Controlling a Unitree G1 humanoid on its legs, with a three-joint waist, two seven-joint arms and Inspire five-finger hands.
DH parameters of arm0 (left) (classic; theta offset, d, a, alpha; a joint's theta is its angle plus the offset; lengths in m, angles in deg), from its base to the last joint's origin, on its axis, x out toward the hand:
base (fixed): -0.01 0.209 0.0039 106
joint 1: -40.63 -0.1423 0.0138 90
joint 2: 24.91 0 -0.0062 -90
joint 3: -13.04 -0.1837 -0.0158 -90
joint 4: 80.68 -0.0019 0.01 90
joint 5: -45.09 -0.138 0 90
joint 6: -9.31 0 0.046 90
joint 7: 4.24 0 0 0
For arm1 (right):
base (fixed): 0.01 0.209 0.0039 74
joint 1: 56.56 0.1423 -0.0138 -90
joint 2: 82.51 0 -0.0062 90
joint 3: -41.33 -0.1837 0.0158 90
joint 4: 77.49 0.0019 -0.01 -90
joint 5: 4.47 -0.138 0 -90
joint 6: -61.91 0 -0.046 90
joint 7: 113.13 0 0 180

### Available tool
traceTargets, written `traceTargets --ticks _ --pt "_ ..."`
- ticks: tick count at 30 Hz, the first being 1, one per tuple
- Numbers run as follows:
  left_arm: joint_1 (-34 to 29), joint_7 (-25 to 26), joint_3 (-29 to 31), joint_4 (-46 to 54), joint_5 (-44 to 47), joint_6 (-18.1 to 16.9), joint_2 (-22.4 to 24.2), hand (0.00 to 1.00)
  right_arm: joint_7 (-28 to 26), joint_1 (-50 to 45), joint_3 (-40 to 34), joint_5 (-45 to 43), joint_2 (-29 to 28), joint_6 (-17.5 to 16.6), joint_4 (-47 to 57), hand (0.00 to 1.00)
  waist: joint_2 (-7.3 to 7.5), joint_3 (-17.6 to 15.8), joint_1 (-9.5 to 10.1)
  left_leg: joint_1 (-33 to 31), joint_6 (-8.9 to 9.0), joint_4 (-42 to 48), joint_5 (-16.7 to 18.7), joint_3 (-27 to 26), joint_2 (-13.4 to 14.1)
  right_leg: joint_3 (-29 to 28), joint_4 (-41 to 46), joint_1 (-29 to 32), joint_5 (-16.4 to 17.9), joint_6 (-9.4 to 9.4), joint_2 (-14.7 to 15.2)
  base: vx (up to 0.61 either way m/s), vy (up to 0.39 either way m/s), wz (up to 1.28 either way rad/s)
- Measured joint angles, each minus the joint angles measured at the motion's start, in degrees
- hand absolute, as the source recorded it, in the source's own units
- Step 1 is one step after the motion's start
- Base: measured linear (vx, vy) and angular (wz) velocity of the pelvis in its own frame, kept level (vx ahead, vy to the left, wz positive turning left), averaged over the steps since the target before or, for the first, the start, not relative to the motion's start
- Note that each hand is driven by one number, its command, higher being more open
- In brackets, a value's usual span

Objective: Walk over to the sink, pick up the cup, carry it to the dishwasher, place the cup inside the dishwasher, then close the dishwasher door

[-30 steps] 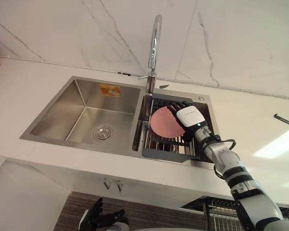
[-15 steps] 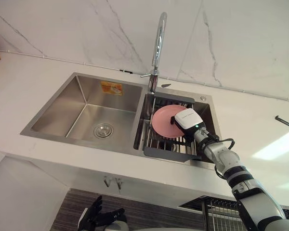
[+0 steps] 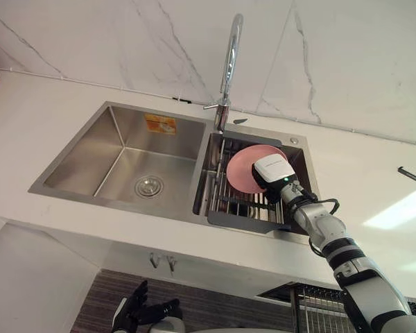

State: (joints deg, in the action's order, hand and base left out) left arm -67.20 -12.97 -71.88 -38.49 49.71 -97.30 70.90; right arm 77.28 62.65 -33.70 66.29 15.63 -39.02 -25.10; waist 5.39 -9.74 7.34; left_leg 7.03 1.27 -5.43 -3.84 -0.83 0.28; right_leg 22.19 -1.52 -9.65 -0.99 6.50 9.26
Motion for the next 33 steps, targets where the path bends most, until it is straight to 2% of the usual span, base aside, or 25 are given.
traceTargets --ticks 15,23,33 --pt "0.0 -0.3 0.0 0.0 0.5 0.0 0.0 1.00 1.0 -0.8 -1.2 -3.7 1.1 -1.8 2.5 0.00 -0.13 -0.1 -0.59 -0.6 -0.20 0.0 0.1 -0.5 0.0 -0.5 -0.5 0.6 -0.1 0.05 -0.1 0.00 0.000 -0.01" --pt "0.0 -0.3 0.0 -0.1 0.5 -0.1 0.1 1.00 -0.6 -2.0 -2.6 -6.2 1.1 -2.3 5.1 0.00 -0.34 -0.2 -1.10 -0.5 -0.20 0.0 0.1 -0.5 0.0 -0.5 -0.5 0.7 -0.1 0.06 -0.1 0.00 0.000 0.00" --pt "0.0 -0.2 -0.2 -0.1 0.5 -0.1 0.3 1.00 -6.4 -4.4 -3.7 -11.1 1.1 -2.4 11.0 0.00 -0.76 -0.2 -1.80 -0.5 -0.19 0.0 0.1 -0.6 0.0 -0.5 -0.6 0.7 -0.2 0.06 -0.1 0.00 0.000 0.00"
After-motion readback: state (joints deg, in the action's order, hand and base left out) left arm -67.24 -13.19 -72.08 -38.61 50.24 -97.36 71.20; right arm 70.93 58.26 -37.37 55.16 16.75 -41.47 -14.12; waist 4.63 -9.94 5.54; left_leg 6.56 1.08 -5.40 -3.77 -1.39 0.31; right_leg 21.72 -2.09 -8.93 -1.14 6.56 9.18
